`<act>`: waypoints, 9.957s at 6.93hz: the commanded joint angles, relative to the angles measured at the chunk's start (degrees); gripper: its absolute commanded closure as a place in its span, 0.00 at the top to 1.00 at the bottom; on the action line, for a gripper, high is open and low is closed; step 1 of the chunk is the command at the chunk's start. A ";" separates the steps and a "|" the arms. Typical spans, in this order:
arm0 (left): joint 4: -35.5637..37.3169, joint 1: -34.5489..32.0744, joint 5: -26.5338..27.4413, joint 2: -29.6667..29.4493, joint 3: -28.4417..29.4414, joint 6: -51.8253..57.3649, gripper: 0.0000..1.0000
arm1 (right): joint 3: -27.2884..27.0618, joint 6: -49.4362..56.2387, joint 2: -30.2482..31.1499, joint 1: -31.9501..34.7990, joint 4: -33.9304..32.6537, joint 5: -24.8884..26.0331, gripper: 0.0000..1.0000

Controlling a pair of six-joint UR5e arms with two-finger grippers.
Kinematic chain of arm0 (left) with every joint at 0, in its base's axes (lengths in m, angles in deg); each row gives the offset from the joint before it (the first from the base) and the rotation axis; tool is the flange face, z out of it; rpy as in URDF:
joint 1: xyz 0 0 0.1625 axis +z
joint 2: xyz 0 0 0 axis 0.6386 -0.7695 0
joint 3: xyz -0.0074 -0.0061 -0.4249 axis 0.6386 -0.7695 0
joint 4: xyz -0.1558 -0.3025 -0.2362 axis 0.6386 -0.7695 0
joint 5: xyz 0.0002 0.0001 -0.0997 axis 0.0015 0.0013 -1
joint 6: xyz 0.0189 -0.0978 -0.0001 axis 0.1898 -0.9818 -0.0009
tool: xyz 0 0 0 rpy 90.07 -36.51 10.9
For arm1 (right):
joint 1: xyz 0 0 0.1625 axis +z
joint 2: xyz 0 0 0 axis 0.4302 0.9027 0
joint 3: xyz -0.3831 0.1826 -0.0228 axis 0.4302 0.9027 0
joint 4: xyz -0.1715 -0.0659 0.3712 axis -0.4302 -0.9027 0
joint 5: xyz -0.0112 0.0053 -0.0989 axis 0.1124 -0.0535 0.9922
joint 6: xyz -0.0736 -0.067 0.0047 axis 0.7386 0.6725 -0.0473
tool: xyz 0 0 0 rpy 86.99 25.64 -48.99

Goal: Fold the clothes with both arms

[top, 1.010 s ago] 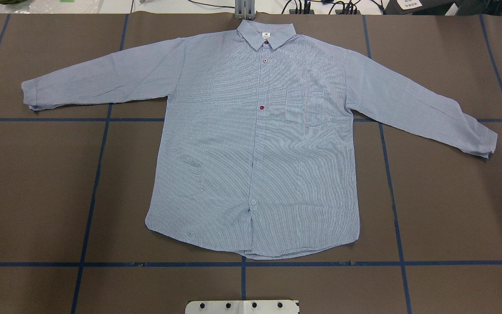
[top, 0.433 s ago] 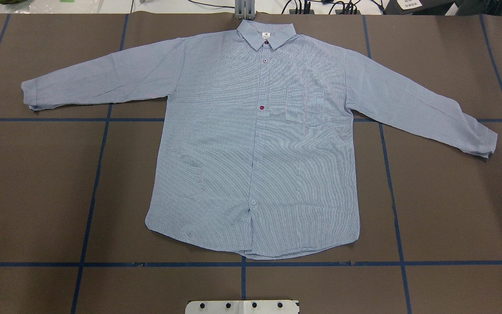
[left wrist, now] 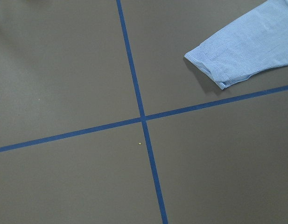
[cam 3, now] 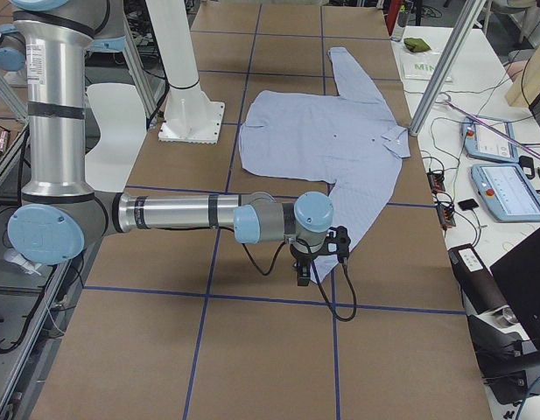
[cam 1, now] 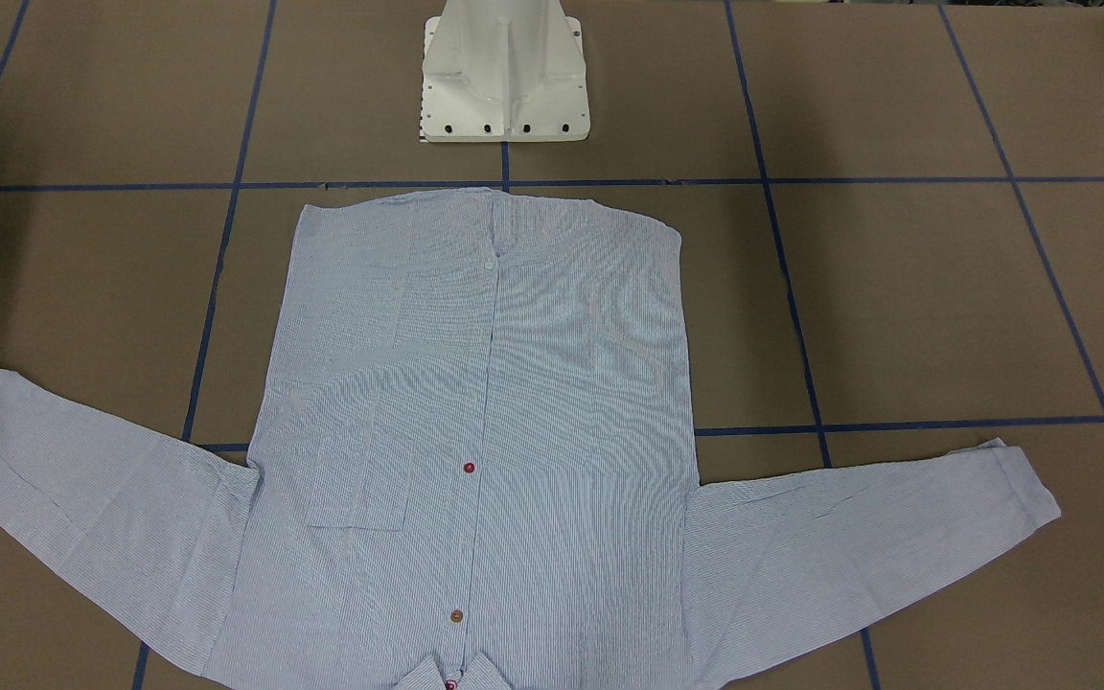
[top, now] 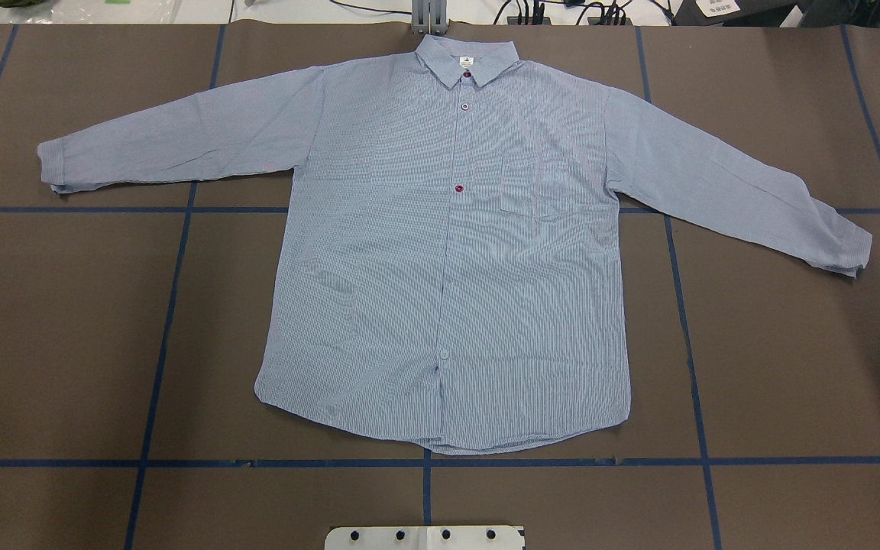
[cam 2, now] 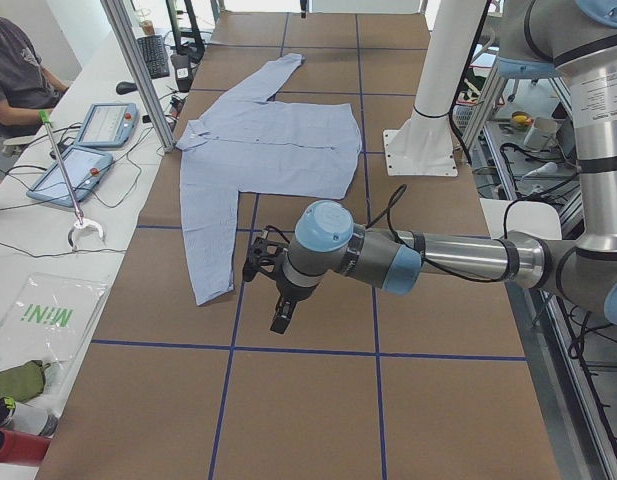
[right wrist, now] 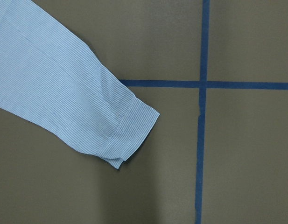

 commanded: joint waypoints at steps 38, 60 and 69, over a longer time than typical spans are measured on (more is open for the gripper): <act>-10.46 1.06 -2.51 1.53 2.11 -8.55 0.99 | 17.51 -82.00 -45.52 -31.27 21.01 13.56 0.00; -13.71 9.90 -5.35 -9.23 14.90 -21.45 0.99 | 22.36 -92.73 -53.37 -44.58 29.71 38.38 1.00; -32.16 28.56 3.06 -32.91 45.96 -50.73 0.79 | 1.28 -82.71 -23.96 -33.04 30.85 25.18 1.00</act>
